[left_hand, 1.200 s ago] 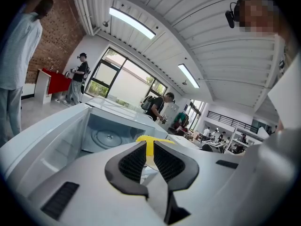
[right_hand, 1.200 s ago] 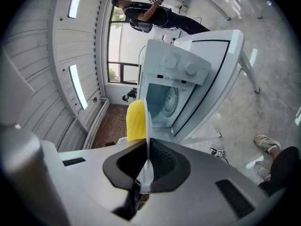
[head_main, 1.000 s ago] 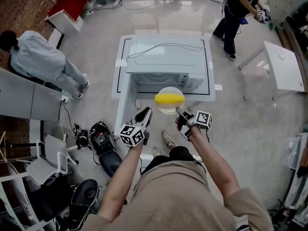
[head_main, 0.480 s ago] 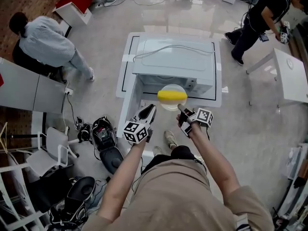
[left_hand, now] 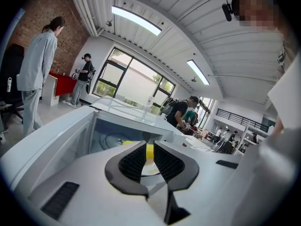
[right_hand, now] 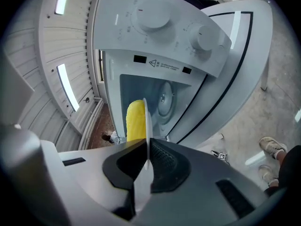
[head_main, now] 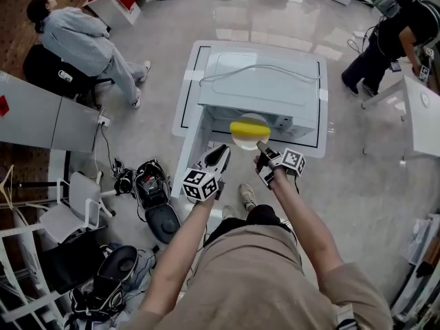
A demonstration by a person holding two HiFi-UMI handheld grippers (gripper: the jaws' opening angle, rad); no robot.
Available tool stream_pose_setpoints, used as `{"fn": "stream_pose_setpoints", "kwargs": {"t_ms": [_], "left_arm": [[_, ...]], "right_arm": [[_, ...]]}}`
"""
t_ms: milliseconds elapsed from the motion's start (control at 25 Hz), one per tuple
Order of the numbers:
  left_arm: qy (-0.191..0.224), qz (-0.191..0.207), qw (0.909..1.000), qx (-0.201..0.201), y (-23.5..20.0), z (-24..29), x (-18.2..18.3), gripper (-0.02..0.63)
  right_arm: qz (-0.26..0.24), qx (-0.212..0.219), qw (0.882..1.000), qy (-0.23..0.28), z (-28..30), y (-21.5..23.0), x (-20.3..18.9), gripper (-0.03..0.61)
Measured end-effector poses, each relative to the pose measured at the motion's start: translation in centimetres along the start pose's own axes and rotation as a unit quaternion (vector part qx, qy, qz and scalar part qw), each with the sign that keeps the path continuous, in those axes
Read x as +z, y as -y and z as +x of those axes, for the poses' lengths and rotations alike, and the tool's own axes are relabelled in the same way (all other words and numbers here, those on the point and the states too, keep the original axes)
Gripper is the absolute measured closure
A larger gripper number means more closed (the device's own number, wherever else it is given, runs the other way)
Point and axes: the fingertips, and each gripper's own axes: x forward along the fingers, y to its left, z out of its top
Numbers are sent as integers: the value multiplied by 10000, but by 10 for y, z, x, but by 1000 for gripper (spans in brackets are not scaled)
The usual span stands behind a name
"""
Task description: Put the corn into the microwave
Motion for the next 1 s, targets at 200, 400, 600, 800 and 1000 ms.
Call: {"fn": "stream_pose_setpoints", "kwargs": {"t_ms": [200,400,600,800,1000], "left_arm": [[-162,40,9999,29,-10,16,-6,577],[-276,25,9996,73,-20,31,-11,577],[-358,64,9993,107,-29,41,-10,577],[-449,61,9989,156,-39,45,-14,577],[-564,88,9982,172,-45,51,-18,577]], "right_arm": [[64,-22,9999,153,20,9,10,561],[46,71,9992,399,37,18,21,561],[183,-48,9976,663,56,35,32,561],[256,-72,9958,878,72,43,38,561],[377,-46,9930,1121,82,45,43,561]]}}
